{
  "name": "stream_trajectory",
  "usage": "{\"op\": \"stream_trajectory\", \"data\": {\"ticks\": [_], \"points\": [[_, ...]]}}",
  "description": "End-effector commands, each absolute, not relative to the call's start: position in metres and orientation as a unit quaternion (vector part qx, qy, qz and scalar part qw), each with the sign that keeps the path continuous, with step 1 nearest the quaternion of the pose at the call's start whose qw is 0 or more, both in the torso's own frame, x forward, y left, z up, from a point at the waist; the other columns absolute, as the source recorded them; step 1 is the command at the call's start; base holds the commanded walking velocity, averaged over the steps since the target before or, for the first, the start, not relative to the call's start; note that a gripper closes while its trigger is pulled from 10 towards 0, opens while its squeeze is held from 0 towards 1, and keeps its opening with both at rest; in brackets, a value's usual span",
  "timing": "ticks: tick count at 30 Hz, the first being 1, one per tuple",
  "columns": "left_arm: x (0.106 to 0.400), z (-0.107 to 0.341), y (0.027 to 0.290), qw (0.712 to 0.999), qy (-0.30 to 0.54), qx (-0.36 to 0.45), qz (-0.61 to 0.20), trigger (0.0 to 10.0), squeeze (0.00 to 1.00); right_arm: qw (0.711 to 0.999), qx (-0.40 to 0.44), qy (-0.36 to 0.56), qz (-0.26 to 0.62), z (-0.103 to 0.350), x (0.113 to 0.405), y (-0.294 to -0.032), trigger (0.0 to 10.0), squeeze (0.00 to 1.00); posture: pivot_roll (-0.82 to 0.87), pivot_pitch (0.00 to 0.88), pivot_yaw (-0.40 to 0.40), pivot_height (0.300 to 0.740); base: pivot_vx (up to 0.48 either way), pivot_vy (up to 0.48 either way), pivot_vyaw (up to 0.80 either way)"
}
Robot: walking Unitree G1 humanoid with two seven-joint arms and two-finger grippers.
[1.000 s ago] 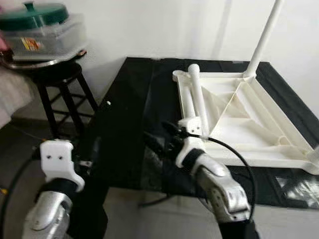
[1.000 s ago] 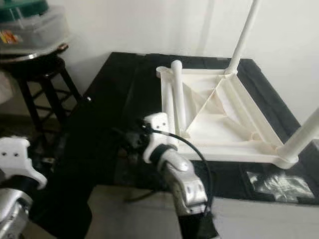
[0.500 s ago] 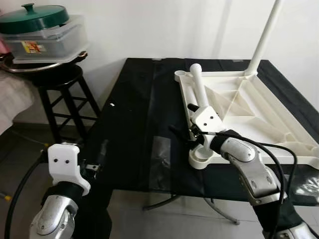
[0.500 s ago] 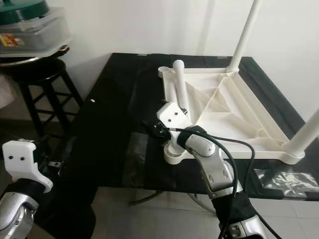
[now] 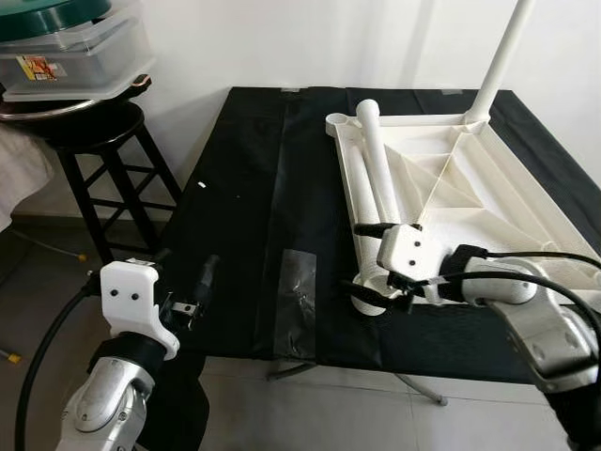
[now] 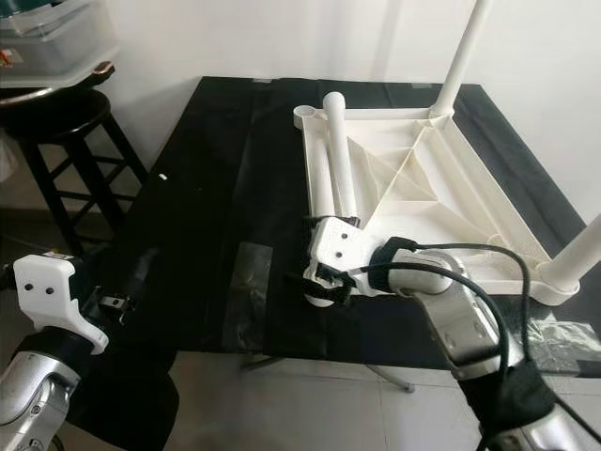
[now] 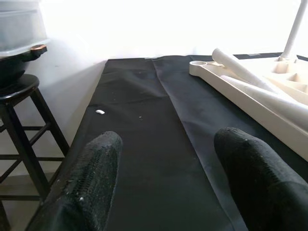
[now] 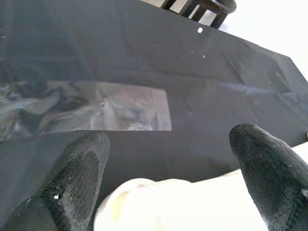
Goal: Building children table
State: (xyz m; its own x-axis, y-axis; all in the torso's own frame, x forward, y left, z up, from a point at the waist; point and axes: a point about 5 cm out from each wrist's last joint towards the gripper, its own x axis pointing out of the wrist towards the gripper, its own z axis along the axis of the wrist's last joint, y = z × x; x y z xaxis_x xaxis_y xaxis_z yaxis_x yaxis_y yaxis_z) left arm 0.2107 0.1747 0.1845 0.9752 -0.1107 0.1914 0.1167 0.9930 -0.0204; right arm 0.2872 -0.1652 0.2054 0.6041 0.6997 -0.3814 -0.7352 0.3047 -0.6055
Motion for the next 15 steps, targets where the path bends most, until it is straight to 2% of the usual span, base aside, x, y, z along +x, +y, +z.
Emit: {"op": "stream_trajectory", "data": {"ticks": [1,10,15], "points": [[0.211,0.183,0.175,0.994,-0.088,-0.012,-0.063,10.0,0.00,0.796,-0.399,0.045,0.452,0.197,0.286,-0.166,10.0,0.00,-0.01,0.087,0.010,0.740,0.000,0.000,0.00],[0.211,0.183,0.175,0.994,-0.089,-0.013,-0.065,10.0,0.00,0.797,-0.433,0.094,0.411,0.190,0.296,-0.176,10.0,0.00,0.00,0.089,0.005,0.740,0.000,0.000,0.00],[0.210,0.183,0.175,0.994,-0.090,-0.013,-0.066,10.0,0.00,0.824,-0.443,0.085,0.342,0.196,0.310,-0.180,10.0,0.00,0.00,0.090,0.006,0.740,0.000,0.000,0.00]]}}
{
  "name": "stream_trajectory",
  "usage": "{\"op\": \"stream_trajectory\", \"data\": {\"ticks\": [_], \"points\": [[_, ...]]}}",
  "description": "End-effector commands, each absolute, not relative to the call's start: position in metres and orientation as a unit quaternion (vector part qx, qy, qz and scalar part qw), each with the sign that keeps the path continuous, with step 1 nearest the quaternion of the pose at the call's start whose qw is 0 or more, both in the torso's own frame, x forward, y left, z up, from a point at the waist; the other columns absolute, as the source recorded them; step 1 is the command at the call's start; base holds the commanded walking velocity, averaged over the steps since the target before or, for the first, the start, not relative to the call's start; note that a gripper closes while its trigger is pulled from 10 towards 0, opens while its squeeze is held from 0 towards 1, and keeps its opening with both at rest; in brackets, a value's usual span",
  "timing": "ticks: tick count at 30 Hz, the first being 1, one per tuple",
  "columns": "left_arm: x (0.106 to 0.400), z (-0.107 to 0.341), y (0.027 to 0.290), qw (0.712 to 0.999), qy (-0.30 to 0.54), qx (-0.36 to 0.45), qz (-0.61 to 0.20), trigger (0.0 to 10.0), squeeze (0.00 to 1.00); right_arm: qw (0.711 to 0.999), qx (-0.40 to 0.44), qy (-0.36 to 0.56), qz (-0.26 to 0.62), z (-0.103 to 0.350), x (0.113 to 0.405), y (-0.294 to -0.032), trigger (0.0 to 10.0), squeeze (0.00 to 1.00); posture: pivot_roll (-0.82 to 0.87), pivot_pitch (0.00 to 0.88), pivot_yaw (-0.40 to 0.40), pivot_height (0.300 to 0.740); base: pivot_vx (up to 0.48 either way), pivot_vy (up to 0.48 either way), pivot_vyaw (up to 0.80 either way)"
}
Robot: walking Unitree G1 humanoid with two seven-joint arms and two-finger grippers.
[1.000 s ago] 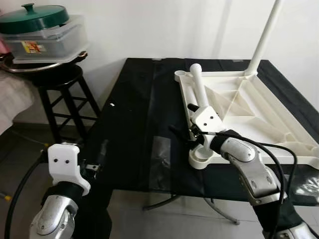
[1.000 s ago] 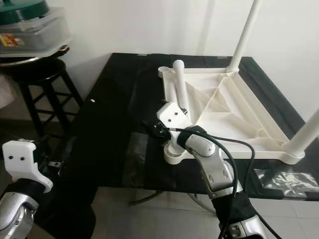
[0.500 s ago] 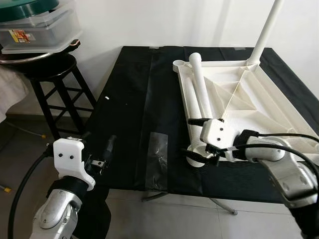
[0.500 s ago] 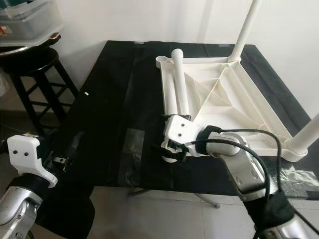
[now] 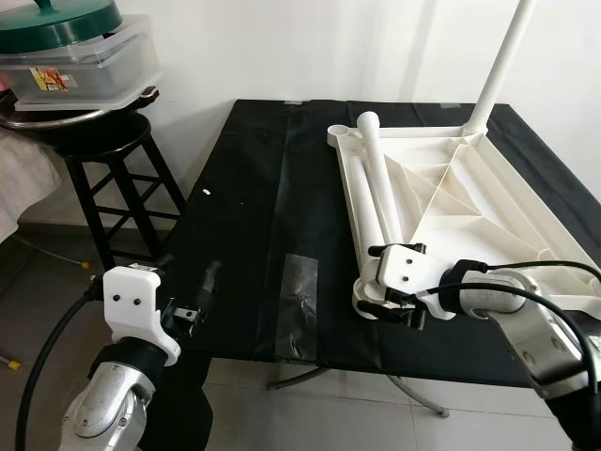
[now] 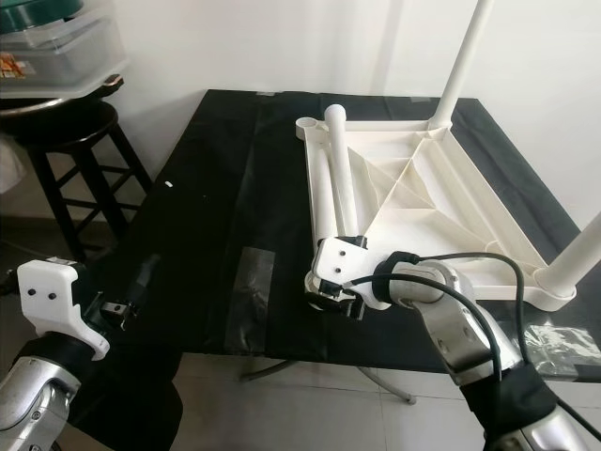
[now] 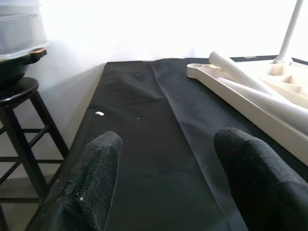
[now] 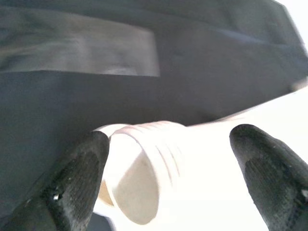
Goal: Building children table
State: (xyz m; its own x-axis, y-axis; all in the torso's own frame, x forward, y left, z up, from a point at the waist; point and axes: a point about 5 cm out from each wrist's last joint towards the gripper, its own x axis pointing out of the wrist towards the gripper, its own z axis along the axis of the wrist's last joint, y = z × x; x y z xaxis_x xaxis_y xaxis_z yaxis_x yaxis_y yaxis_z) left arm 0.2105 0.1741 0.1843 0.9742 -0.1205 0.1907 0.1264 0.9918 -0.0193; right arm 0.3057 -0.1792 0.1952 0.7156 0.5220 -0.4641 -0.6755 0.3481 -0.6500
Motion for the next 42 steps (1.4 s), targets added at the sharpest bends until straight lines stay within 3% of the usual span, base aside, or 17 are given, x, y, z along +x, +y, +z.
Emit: {"op": "stream_trajectory", "data": {"ticks": [1,14,31,42], "points": [[0.210,0.183,0.175,0.994,-0.090,-0.013,-0.066,10.0,0.00,0.830,-0.444,0.076,0.328,0.196,0.314,-0.176,10.0,0.00,0.00,0.089,0.005,0.740,0.000,0.000,0.00],[0.209,0.183,0.174,0.994,-0.091,-0.013,-0.066,10.0,0.00,0.839,-0.468,0.052,0.273,0.183,0.332,-0.161,10.0,0.00,0.00,0.093,0.006,0.740,0.000,0.000,0.00],[0.208,0.183,0.172,0.994,-0.089,-0.015,-0.069,10.0,0.00,0.818,-0.535,0.085,0.194,0.185,0.347,-0.185,10.0,0.00,0.00,0.092,0.009,0.740,0.000,0.000,0.00],[0.206,0.184,0.169,0.993,-0.090,-0.019,-0.070,10.0,0.00,0.812,-0.549,0.053,0.190,0.184,0.359,-0.175,10.0,0.00,0.00,0.091,0.005,0.740,0.000,0.000,0.00]]}}
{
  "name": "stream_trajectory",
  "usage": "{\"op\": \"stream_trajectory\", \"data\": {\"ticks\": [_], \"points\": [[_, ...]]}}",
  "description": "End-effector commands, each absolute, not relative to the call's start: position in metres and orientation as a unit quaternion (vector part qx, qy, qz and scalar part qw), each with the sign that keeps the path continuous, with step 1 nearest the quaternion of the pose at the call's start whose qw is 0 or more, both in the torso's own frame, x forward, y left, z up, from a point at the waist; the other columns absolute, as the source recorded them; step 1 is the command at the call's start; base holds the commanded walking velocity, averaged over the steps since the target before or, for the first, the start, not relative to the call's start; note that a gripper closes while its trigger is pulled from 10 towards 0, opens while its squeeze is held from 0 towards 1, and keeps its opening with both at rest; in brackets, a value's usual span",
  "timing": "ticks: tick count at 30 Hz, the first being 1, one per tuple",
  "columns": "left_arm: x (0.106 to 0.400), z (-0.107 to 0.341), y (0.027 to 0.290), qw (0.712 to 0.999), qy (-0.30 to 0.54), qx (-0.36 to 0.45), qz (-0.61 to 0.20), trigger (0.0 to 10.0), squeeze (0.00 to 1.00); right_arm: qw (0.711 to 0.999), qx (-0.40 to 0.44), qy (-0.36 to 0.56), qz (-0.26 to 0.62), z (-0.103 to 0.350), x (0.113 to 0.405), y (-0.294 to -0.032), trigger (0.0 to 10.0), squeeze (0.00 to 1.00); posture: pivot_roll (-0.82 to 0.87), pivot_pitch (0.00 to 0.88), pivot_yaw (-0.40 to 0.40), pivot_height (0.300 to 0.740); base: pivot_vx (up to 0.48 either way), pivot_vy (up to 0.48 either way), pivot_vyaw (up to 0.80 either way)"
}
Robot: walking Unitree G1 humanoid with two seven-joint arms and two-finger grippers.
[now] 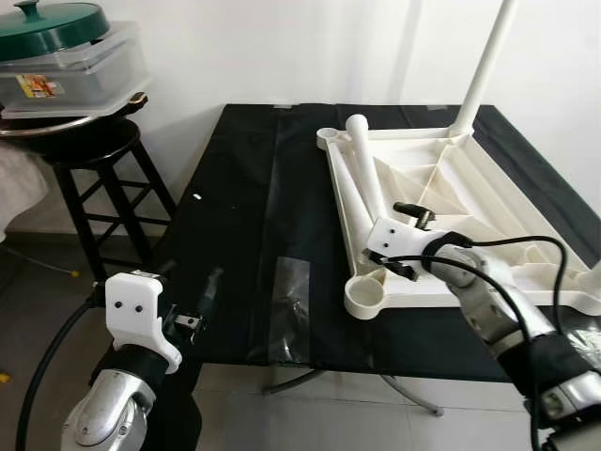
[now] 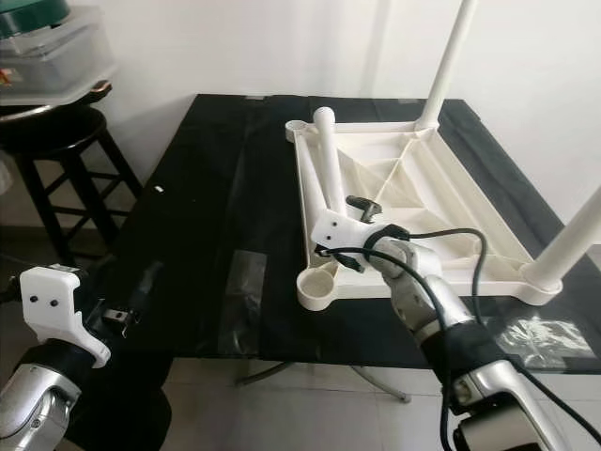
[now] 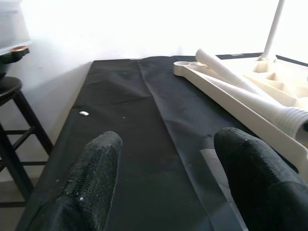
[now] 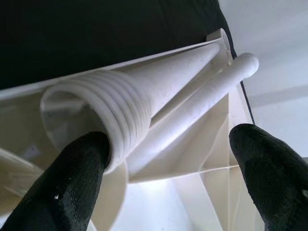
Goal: Building children table
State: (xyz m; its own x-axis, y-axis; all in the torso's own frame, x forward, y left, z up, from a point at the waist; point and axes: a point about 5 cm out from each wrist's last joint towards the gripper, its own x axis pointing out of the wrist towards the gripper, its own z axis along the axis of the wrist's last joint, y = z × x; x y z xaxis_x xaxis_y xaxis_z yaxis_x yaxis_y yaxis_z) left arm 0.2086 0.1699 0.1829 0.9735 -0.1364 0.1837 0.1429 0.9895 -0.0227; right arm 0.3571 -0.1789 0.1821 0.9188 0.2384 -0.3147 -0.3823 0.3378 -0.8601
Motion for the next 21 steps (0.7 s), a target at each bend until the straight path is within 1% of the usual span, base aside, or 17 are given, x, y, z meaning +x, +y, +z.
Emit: {"op": "stream_trajectory", "data": {"ticks": [1,8,9,11,13,15,18,21], "points": [[0.206,0.184,0.169,0.993,-0.090,-0.019,-0.070,10.0,0.00,0.812,-0.549,0.053,0.190,0.184,0.359,-0.175,10.0,0.00,0.00,0.091,0.005,0.740,0.000,0.000,0.00],[0.205,0.185,0.169,0.993,-0.091,-0.021,-0.071,10.0,0.00,0.819,-0.542,0.041,0.183,0.179,0.369,-0.167,10.0,0.00,0.01,0.104,0.002,0.740,0.000,0.000,0.00],[0.204,0.185,0.168,0.993,-0.091,-0.021,-0.071,10.0,0.00,0.820,-0.545,0.032,0.174,0.182,0.374,-0.165,10.0,0.00,0.02,0.110,0.002,0.740,0.000,0.000,0.00],[0.204,0.185,0.168,0.993,-0.091,-0.021,-0.071,10.0,0.00,0.820,-0.545,0.032,0.174,0.182,0.374,-0.165,10.0,0.00,0.02,0.110,0.002,0.740,0.000,0.000,0.00],[0.203,0.186,0.167,0.993,-0.092,-0.022,-0.071,10.0,0.00,0.823,-0.544,0.020,0.162,0.188,0.383,-0.162,10.0,0.00,0.02,0.123,-0.003,0.740,0.000,0.000,0.00],[0.203,0.186,0.167,0.993,-0.092,-0.022,-0.071,10.0,0.00,0.823,-0.544,0.020,0.162,0.188,0.383,-0.162,10.0,0.00,0.02,0.123,-0.003,0.740,0.000,0.000,0.00],[0.200,0.188,0.166,0.993,-0.092,-0.023,-0.070,10.0,0.00,0.827,-0.542,0.018,0.146,0.195,0.393,-0.157,10.0,0.00,0.04,0.144,-0.007,0.740,0.000,0.000,0.00],[0.199,0.188,0.166,0.993,-0.092,-0.023,-0.070,10.0,0.00,0.827,-0.543,0.016,0.143,0.196,0.396,-0.156,10.0,0.00,0.04,0.144,-0.007,0.740,0.000,0.000,0.00]]}}
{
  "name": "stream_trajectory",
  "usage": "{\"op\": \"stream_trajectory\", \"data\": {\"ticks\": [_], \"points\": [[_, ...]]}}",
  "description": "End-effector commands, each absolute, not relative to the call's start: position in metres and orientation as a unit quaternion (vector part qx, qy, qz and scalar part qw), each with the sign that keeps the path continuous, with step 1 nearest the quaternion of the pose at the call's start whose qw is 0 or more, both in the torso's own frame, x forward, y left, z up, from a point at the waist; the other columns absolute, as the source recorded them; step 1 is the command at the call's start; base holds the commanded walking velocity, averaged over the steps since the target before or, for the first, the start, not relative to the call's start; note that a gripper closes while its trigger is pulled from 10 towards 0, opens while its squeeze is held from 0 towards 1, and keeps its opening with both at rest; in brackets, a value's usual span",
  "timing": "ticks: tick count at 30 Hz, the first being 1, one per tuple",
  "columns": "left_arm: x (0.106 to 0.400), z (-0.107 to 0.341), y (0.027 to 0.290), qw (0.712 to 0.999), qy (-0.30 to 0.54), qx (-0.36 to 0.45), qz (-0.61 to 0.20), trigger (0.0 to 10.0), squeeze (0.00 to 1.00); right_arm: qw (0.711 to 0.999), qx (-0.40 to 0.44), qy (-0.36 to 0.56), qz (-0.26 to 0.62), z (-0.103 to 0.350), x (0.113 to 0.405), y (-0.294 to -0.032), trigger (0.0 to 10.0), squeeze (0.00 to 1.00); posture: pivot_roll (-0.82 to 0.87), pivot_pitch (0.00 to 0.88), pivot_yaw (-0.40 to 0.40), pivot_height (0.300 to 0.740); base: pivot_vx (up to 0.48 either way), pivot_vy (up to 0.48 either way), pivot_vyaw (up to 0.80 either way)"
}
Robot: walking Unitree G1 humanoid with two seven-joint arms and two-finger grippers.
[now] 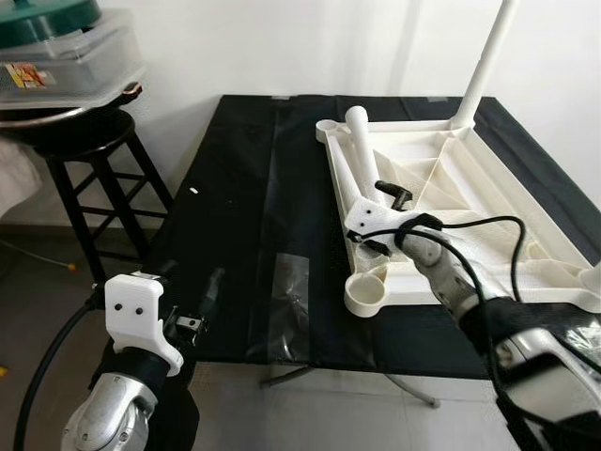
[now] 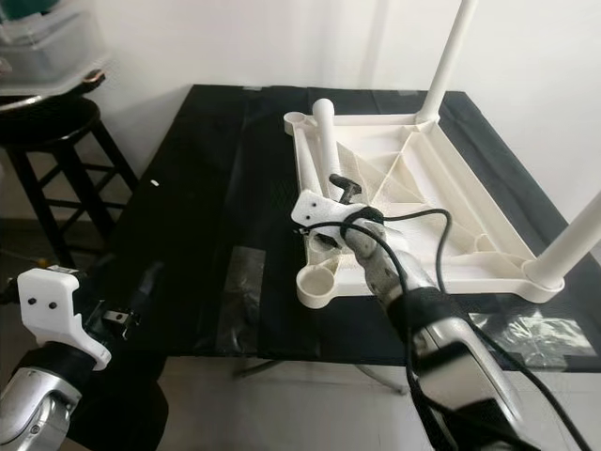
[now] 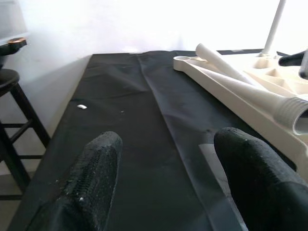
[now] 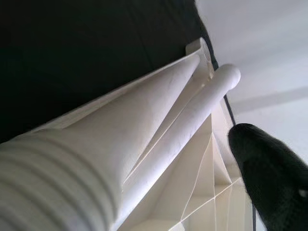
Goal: Building children table
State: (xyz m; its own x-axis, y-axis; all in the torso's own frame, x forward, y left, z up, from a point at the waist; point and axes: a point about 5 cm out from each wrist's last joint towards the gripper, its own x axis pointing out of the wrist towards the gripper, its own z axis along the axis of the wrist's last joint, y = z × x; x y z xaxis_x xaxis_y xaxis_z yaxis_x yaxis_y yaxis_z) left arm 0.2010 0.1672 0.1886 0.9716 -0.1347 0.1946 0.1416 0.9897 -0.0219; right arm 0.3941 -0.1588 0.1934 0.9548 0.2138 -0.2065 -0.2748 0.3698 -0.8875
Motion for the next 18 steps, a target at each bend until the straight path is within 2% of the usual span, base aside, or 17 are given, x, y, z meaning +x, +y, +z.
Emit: {"op": "stream_trajectory", "data": {"ticks": [1,2,3,4,15,18], "points": [[0.199,0.188,0.166,0.993,-0.092,-0.023,-0.070,10.0,0.00,0.827,-0.543,0.016,0.143,0.196,0.396,-0.156,10.0,0.00,0.04,0.144,-0.007,0.740,0.000,0.000,0.00],[0.198,0.189,0.166,0.993,-0.092,-0.024,-0.070,10.0,0.00,0.827,-0.544,0.016,0.142,0.197,0.397,-0.155,3.5,0.00,0.04,0.151,-0.006,0.740,0.000,0.000,0.00],[0.198,0.189,0.166,0.993,-0.092,-0.024,-0.070,10.0,0.00,0.827,-0.544,0.016,0.142,0.197,0.397,-0.155,3.5,0.00,0.04,0.151,-0.006,0.740,0.000,0.000,0.00],[0.197,0.189,0.165,0.993,-0.092,-0.024,-0.070,10.0,0.00,0.827,-0.546,0.014,0.136,0.200,0.400,-0.154,0.0,0.00,0.05,0.163,-0.008,0.740,0.000,0.000,0.00],[0.194,0.190,0.164,0.993,-0.090,-0.027,-0.071,10.0,0.00,0.828,-0.552,-0.024,0.095,0.220,0.406,-0.155,0.0,0.00,0.05,0.173,-0.007,0.740,0.000,0.000,0.00],[0.195,0.191,0.164,0.993,-0.090,-0.026,-0.070,10.0,0.00,0.829,-0.552,-0.066,0.062,0.235,0.407,-0.159,0.0,0.00,0.04,0.167,-0.007,0.740,0.000,0.000,0.00]]}}
